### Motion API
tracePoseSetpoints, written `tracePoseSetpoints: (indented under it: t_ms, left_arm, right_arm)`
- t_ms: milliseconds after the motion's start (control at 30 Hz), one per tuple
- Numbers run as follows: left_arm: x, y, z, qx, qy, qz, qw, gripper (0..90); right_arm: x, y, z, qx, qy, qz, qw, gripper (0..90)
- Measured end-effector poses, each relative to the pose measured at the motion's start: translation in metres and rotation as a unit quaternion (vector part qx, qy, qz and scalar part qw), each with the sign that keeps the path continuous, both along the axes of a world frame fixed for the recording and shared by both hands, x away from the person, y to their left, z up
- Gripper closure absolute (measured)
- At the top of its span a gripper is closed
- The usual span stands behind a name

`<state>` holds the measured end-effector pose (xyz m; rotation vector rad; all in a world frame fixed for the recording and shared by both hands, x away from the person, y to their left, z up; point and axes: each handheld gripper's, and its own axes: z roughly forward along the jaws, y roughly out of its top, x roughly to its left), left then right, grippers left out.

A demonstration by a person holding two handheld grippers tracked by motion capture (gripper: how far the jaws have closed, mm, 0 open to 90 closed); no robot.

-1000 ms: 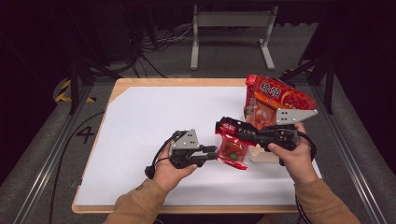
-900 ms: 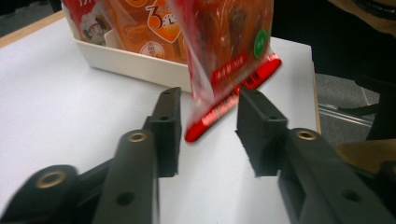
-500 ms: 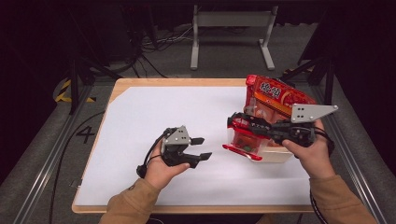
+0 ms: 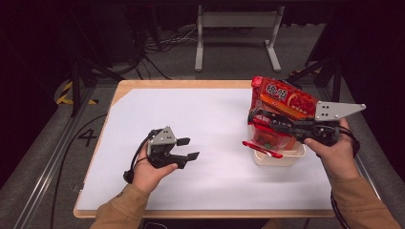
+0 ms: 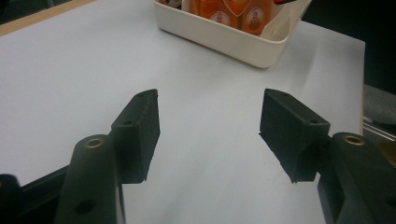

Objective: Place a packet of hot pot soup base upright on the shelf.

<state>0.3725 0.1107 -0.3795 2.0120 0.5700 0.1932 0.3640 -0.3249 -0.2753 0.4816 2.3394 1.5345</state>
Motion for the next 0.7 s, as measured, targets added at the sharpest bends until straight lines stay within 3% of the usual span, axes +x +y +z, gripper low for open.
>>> tracePoseSetpoints:
  t_ms: [700]
  left_arm:
    - [-0.001, 0.047, -0.005, -0.001, 0.010, 0.063, 0.9980, 36.0]
  right_arm:
    - [0.006, -0.027, 0.001, -0.040, -0.024, -0.024, 0.9986, 90.0]
